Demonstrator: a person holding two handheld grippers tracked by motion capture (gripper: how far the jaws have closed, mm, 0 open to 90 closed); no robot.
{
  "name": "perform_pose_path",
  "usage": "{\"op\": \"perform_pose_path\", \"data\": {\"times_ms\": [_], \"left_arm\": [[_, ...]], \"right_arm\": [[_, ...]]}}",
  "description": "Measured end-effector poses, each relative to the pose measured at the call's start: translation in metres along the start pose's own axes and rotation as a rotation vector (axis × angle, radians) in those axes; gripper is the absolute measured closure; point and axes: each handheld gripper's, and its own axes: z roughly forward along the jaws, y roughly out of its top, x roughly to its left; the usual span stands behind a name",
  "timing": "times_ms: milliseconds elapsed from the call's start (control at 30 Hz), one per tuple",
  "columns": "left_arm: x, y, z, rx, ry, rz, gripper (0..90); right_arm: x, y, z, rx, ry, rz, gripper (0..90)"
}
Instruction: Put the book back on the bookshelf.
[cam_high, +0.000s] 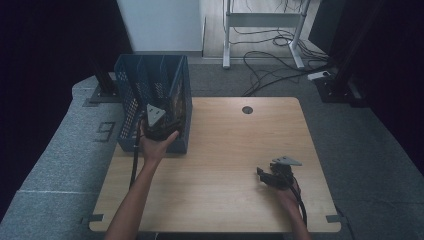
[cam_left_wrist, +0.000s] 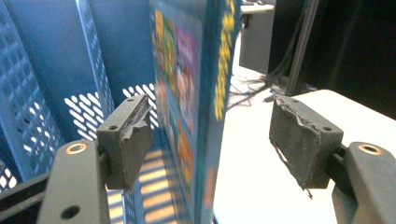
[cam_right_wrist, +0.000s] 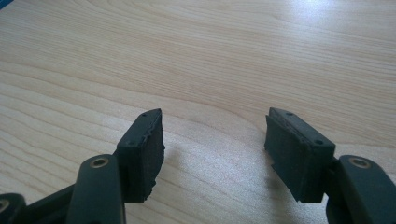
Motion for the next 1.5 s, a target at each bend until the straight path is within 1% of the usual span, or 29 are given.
{"op": "perform_pose_path", "data": {"times_ms": [67, 133, 267, 333, 400, 467, 567, 667, 767, 833, 867, 967, 1000, 1033, 1067, 1100, 1167, 1233, 1333, 1433, 1500], "left_arm": [[0.000, -0.006, -0.004, 0.020, -0.016, -0.007, 29.1], [0.000, -0.011, -0.009, 0.038, -0.033, -0.003, 28.6], [-0.002, -0.021, -0.017, 0.048, -0.061, -0.012, 28.6], [-0.003, -0.025, -0.021, 0.061, -0.084, -0.011, 28.6], [-0.005, -0.030, -0.023, 0.082, -0.118, -0.012, 28.2], [-0.009, -0.035, -0.026, 0.091, -0.129, -0.005, 28.1], [-0.014, -0.045, -0.031, 0.098, -0.153, -0.009, 28.1], [-0.019, -0.055, -0.036, 0.113, -0.172, -0.012, 28.1], [-0.024, -0.068, -0.043, 0.135, -0.186, -0.004, 28.1], [-0.026, -0.076, -0.047, 0.153, -0.200, -0.004, 28.1], [-0.027, -0.081, -0.050, 0.168, -0.204, 0.004, 28.1], [-0.029, -0.093, -0.054, 0.196, -0.229, -0.013, 28.1], [-0.030, -0.098, -0.056, 0.206, -0.231, -0.012, 28.1], [-0.032, -0.106, -0.060, 0.211, -0.237, -0.025, 28.1], [-0.032, -0.106, -0.060, 0.211, -0.237, -0.025, 28.1], [-0.033, -0.109, -0.061, 0.218, -0.241, -0.029, 28.1], [-0.035, -0.117, -0.064, 0.231, -0.236, -0.024, 28.1], [-0.037, -0.125, -0.066, 0.237, -0.246, -0.045, 28.2], [-0.041, -0.133, -0.067, 0.276, -0.240, -0.016, 28.2], [-0.044, -0.138, -0.070, 0.285, -0.249, -0.019, 28.5], [-0.047, -0.140, -0.069, 0.303, -0.252, 0.000, 28.4]], "right_arm": [[0.000, 0.000, 0.000, 0.000, 0.000, 0.000, 36.5], [0.000, 0.000, 0.000, 0.000, 0.002, 0.002, 36.6], [-0.001, 0.000, 0.000, 0.000, 0.007, 0.007, 36.7], [-0.001, 0.000, 0.000, 0.000, 0.008, 0.004, 36.7], [-0.001, 0.000, 0.000, 0.000, 0.007, 0.004, 36.7], [-0.001, 0.000, 0.000, 0.000, 0.007, 0.003, 36.7], [-0.001, 0.000, 0.000, -0.001, 0.007, 0.002, 36.7], [-0.001, 0.000, 0.000, 0.000, 0.005, 0.000, 36.7], [0.000, 0.000, 0.000, 0.002, 0.003, -0.002, 36.6], [-0.001, 0.000, 0.000, 0.002, 0.004, -0.001, 36.6], [-0.001, 0.000, 0.000, 0.001, 0.003, -0.001, 36.7], [0.000, 0.000, 0.000, 0.002, 0.003, -0.002, 36.7], [0.000, 0.000, 0.000, 0.002, 0.003, -0.002, 36.7], [0.000, 0.000, 0.000, 0.002, 0.003, -0.001, 36.7], [0.000, 0.000, 0.000, 0.002, 0.003, -0.001, 36.7], [0.000, 0.000, 0.000, 0.002, 0.003, -0.002, 36.7], [0.000, 0.000, 0.000, 0.003, 0.002, -0.003, 36.7], [0.000, 0.000, 0.000, 0.003, 0.001, -0.004, 36.7], [0.000, 0.000, 0.000, 0.003, 0.000, -0.005, 36.6], [0.000, 0.000, 0.000, 0.003, 0.001, -0.005, 36.7], [0.000, 0.000, 0.000, 0.003, 0.000, -0.005, 36.7]]}}
